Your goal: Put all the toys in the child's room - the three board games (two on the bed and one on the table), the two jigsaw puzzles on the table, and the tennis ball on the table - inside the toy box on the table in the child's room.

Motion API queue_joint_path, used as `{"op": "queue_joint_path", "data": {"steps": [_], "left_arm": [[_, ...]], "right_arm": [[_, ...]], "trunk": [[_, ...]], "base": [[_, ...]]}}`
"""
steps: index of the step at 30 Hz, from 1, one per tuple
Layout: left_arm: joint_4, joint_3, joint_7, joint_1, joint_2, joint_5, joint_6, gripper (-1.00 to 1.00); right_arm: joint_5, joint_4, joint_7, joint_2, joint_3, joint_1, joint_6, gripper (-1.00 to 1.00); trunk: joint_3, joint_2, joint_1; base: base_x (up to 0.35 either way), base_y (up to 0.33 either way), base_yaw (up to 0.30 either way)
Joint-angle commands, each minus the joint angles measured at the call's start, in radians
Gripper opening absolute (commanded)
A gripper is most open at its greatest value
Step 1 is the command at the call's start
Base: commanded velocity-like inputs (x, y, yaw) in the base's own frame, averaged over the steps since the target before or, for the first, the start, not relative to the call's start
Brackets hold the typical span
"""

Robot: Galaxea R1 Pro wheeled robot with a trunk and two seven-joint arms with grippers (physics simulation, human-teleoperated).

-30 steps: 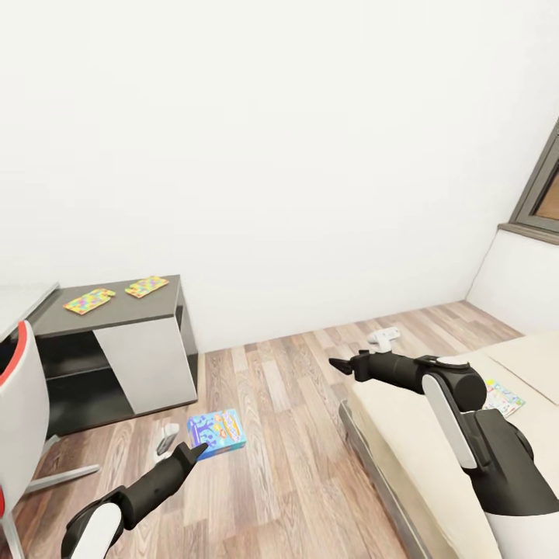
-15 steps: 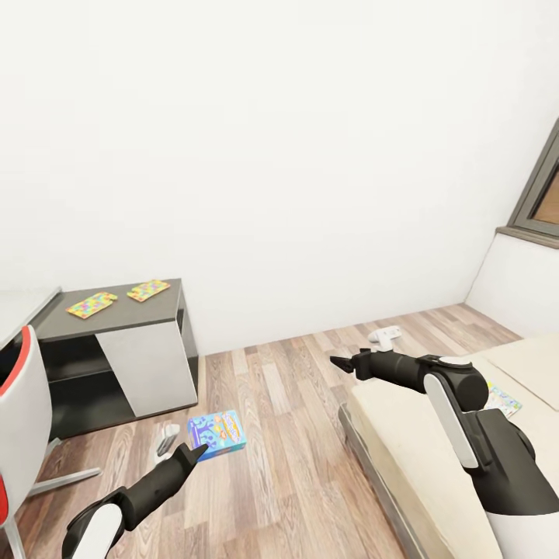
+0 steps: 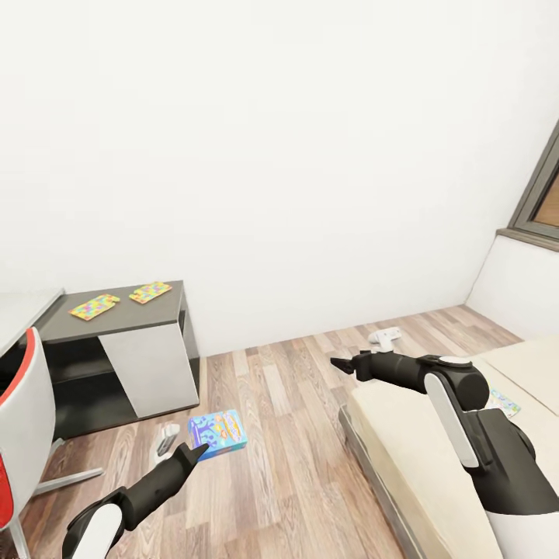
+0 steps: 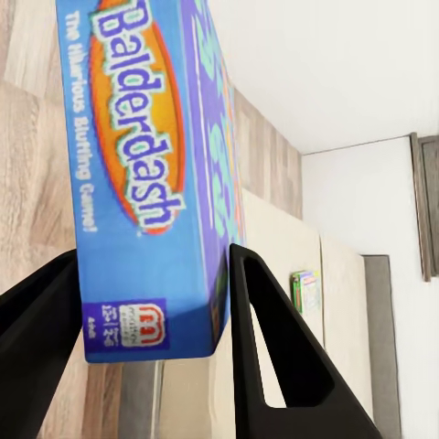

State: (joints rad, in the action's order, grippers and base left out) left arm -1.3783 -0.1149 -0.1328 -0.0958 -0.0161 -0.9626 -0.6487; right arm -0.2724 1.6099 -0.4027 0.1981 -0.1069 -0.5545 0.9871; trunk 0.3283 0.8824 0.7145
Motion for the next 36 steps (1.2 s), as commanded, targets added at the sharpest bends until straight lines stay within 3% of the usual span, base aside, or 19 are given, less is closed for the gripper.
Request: {"op": "queue_joint_path", "data": {"steps": [1, 8, 20, 36], "left_arm": [[0.000, -0.002, -0.003, -0.001, 0.000, 0.001, -0.006, -1.00], [0.000, -0.001, -0.005, -0.001, 0.001, 0.004, -0.003, -1.00], [0.001, 0.015, -0.002, -0.002, 0.001, 0.005, -0.001, -1.00], [0.044, 0.020, -0.013, -0.026, -0.001, 0.004, -0.002, -1.00]], "right_arm": [[0.004, 0.001, -0.004, 0.000, 0.008, 0.000, 0.006, 1.00], [0.004, 0.001, -0.003, -0.001, 0.046, 0.000, 0.010, 1.00], [0.004, 0.002, -0.004, -0.001, 0.050, 0.001, 0.011, 1.00], [0.002, 0.002, -0.011, 0.006, 0.044, 0.001, 0.010, 1.00]], "trunk": [[-0.002, -0.006, -0.004], [-0.025, -0.055, -0.031], [-0.062, -0.139, -0.077], [-0.113, -0.251, -0.138]], "base": [[0.000, 0.000, 0.203], [0.000, 0.000, 0.258], [0.000, 0.000, 0.284], [0.000, 0.000, 0.037]]}}
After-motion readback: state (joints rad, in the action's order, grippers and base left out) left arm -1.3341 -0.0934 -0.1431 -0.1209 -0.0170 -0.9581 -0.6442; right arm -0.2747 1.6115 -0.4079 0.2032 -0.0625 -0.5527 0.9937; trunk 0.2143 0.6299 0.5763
